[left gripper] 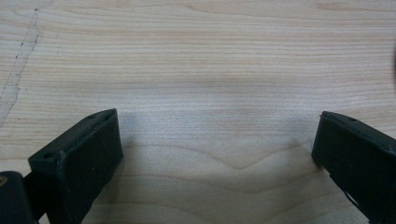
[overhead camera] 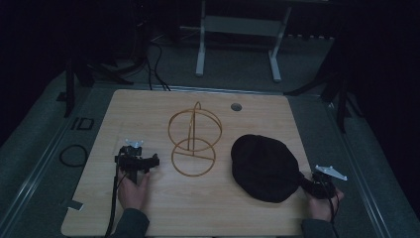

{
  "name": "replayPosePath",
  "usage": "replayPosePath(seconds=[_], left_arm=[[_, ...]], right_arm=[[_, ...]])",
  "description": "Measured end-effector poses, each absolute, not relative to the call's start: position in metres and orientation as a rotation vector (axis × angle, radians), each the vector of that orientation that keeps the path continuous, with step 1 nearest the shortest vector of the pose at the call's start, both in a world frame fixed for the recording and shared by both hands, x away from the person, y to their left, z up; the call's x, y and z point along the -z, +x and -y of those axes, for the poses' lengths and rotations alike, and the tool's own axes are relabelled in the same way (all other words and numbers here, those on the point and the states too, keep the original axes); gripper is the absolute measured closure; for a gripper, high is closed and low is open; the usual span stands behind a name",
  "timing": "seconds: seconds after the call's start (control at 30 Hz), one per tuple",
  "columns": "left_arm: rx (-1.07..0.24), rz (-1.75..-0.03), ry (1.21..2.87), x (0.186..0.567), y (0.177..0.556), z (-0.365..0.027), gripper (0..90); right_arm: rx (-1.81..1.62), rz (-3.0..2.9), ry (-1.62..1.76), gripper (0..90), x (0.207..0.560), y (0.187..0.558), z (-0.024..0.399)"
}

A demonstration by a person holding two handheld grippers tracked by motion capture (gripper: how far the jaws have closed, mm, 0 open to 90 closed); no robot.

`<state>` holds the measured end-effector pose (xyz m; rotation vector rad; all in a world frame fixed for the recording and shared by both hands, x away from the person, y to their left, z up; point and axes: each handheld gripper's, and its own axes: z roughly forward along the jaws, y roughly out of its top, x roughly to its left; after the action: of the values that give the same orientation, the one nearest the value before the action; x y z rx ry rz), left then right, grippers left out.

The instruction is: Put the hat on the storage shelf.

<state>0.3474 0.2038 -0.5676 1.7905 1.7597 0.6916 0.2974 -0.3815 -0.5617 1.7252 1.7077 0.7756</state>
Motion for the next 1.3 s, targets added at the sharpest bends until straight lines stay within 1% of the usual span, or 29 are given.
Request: replayPosePath(seconds=[0.07, 0.13, 0.17, 0.37, 0.53, 0.7, 0.9, 1.1, 1.3], left_arm=[[-0.691, -1.759, 1.791, 0.568, 0.347, -0.204, 1.2], [-0.692, -1.759, 1.791, 0.568, 0.347, -0.204, 1.2], [-0.691, -1.760, 1.791, 0.568, 0.347, -0.204, 1.2], [-0.692, -1.761, 1.790, 0.568, 0.347, -0.203, 1.2], [-0.691, -1.759, 1.794, 0.567, 0.347, -0.202, 1.2], [-0.690, -1.757, 1.798, 0.567, 0.347, -0.202, 1.2], [-0.691, -1.757, 1.796, 0.567, 0.348, -0.202, 1.2], [-0.690, -1.757, 1.795, 0.568, 0.348, -0.201, 1.2], [-0.690, -1.757, 1.795, 0.567, 0.348, -0.201, 1.2]], right_arm=[[-0.776, -1.713, 1.723, 43.1, 0.561, 0.297, 0.381], [-0.776, -1.713, 1.723, 43.1, 0.561, 0.297, 0.381], [-0.768, -1.739, 1.719, 49.3, 0.559, 0.298, 0.381], [-0.737, -1.750, 1.726, 49.7, 0.555, 0.299, 0.381], [-0.746, -1.768, 1.699, 48.5, 0.545, 0.297, 0.380], [-0.683, -1.819, 1.620, 45.7, 0.529, 0.299, 0.375], [-0.720, -1.821, 1.586, 40.8, 0.509, 0.301, 0.373], [-0.756, -1.884, 1.551, 31.2, 0.490, 0.304, 0.363], [-0.769, -1.960, 1.510, 25.0, 0.480, 0.310, 0.353]])
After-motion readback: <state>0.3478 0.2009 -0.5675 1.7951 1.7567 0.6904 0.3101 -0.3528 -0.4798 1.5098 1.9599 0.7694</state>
